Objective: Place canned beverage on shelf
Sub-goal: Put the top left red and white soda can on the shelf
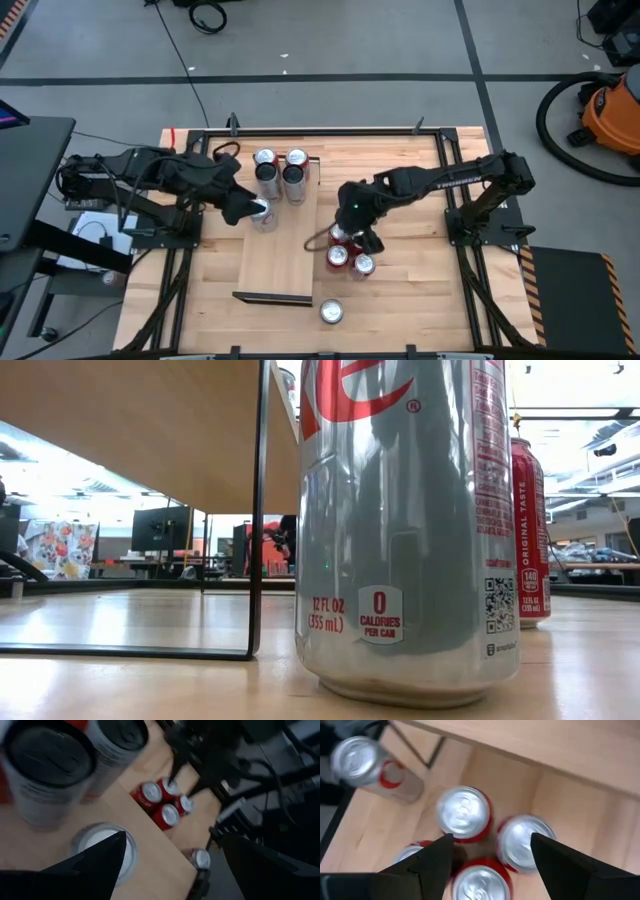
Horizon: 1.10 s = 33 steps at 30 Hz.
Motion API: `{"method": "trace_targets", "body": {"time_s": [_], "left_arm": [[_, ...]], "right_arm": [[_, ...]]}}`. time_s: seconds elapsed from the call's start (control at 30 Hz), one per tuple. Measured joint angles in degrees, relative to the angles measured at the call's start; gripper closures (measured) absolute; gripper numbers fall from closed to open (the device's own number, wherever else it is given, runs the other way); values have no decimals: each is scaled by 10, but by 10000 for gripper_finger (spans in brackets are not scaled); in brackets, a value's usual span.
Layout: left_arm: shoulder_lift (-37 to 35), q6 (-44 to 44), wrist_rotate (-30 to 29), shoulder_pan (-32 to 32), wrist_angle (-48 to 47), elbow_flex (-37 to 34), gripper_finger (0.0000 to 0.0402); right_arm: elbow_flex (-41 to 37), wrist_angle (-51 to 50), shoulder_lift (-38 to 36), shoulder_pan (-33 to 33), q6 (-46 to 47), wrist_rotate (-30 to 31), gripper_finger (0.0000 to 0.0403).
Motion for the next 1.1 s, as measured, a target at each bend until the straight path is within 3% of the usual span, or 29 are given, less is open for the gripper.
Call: {"method": "trace_targets", "body": {"time_s": [0.2,0.57,0.83,1.1], "left_arm": [[0,-11,-68,0,1,0,61],[0,8,-99,2,21,0,61],[0,47,-102,0,50,0,61],[0,71,-59,0,51,0,61]], "right_arm": [[2,21,1,5,-12,3,127],[2,7,2,3,149,108,105],[1,50,27,5,232,142,53],[1,65,72,9,311,165,47]]}}
